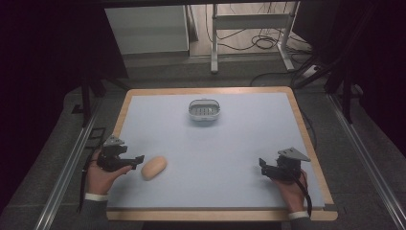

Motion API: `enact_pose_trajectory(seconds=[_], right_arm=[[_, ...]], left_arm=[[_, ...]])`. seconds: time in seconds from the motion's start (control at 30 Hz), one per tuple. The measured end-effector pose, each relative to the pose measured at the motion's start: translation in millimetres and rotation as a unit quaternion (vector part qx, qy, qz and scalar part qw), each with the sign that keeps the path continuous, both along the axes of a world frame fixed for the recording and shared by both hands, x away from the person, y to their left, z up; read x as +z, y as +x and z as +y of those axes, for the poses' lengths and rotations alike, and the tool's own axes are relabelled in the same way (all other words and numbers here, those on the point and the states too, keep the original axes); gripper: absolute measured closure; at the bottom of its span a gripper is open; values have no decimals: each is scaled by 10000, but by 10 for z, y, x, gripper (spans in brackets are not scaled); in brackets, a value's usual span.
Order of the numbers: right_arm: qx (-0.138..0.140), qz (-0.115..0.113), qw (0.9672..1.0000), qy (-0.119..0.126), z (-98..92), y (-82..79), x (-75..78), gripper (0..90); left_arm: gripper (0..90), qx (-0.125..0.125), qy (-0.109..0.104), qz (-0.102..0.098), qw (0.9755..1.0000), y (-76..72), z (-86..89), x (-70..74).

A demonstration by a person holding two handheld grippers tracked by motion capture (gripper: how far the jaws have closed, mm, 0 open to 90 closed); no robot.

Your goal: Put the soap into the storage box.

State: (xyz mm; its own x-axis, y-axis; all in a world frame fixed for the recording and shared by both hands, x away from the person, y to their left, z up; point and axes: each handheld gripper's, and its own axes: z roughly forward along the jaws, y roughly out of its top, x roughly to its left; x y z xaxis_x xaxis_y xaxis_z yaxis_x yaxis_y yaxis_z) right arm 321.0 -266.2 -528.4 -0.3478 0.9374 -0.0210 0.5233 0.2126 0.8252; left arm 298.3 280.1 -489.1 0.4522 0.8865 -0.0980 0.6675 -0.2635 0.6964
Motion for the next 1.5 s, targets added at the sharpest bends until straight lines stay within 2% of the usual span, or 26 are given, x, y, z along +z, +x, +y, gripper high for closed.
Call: enact_pose_trajectory(seconds=[0.3,0.5,0.8,1.2,1.27,1.5], right_arm=[[-26,-21,10000,-3,4,-5,0,94],[-36,-55,10000,-26,9,-12,1,94],[-73,-87,9999,3,-3,-19,3,98],[-65,-69,10000,-29,8,-16,1,99],[-68,-61,10000,-33,8,-14,1,99],[-70,-55,9999,-48,11,-14,1,99]], left_arm=[[172,-217,151,58,9996,34,-142,100],[171,-333,186,91,9992,43,-215,93],[170,-581,346,149,9976,32,-329,91],[169,-842,539,326,9945,74,-459,-26],[169,-944,604,363,9930,70,-492,-56],[171,-1033,732,529,9905,94,-532,-116]])
